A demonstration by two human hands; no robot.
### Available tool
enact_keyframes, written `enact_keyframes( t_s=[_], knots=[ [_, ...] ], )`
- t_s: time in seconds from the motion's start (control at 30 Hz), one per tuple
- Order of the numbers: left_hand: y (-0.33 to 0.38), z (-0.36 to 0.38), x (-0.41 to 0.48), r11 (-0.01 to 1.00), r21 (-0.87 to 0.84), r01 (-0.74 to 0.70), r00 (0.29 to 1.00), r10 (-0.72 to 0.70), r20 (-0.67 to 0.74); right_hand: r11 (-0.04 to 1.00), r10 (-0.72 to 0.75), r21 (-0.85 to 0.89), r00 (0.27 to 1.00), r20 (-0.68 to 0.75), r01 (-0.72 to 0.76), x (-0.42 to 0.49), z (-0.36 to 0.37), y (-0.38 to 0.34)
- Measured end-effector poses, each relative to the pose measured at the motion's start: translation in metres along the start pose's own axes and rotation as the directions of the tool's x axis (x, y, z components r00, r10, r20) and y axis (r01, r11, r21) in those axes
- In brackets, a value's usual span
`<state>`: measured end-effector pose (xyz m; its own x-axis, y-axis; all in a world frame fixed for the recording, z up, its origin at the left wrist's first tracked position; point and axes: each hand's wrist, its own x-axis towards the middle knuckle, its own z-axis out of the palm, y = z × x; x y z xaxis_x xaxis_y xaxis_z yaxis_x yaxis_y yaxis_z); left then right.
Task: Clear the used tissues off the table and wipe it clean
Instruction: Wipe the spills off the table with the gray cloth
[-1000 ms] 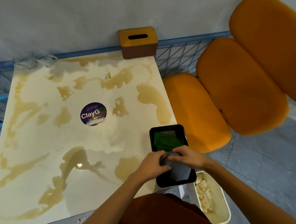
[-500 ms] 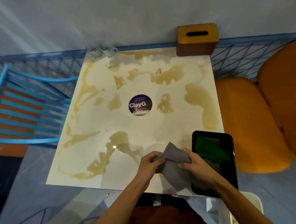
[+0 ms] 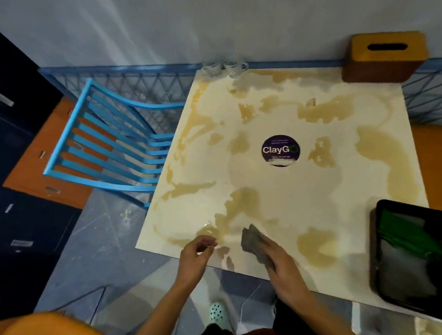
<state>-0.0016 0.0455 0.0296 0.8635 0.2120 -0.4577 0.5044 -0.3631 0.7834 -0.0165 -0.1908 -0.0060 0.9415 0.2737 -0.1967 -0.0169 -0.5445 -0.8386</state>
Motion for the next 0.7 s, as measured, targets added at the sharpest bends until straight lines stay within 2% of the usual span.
enact_keyframes(
  t_s=[0.03, 0.13, 0.23, 0.33, 0.4, 0.47, 0.6, 0.7],
  knots=[
    [-0.012, -0.017, 0.003, 1.0, -0.004, 0.016, 1.0, -0.016, -0.02, 0.993, -0.037, -0.115, 0.999, 0.021, 0.039, -0.001, 0.022, 0.01],
    [-0.052, -0.072, 0.017, 0.999, 0.012, 0.045, 0.996, -0.044, -0.081, 0.928, 0.026, -0.372, 0.998, 0.058, -0.002, -0.008, 0.075, 0.005],
    [-0.078, -0.119, 0.039, 0.999, 0.02, 0.029, 0.986, -0.025, -0.165, 0.934, 0.082, -0.353, 0.996, 0.036, -0.064, -0.002, 0.112, -0.023],
    [-0.094, -0.146, 0.065, 0.999, -0.006, 0.051, 0.963, -0.051, -0.264, 0.95, 0.125, -0.272, 0.985, -0.119, -0.153, 0.02, 0.133, -0.037],
    [-0.1, -0.153, 0.083, 0.997, -0.005, 0.075, 0.944, -0.073, -0.323, 0.916, 0.144, -0.347, 0.972, -0.185, -0.201, 0.031, 0.146, -0.036],
    [-0.101, -0.155, 0.099, 0.996, -0.005, 0.09, 0.946, -0.087, -0.312, 0.861, 0.146, -0.454, 0.966, -0.214, -0.23, 0.04, 0.161, -0.036],
    [-0.102, -0.146, 0.124, 0.98, -0.043, 0.196, 0.958, -0.201, -0.204, 0.797, 0.086, -0.583, 0.985, -0.151, -0.159, 0.067, 0.196, -0.051],
    [-0.114, -0.14, 0.137, 0.958, -0.037, 0.284, 0.931, -0.285, -0.23, 0.785, 0.002, -0.618, 0.997, -0.078, -0.05, 0.088, 0.223, -0.069]
  ],
)
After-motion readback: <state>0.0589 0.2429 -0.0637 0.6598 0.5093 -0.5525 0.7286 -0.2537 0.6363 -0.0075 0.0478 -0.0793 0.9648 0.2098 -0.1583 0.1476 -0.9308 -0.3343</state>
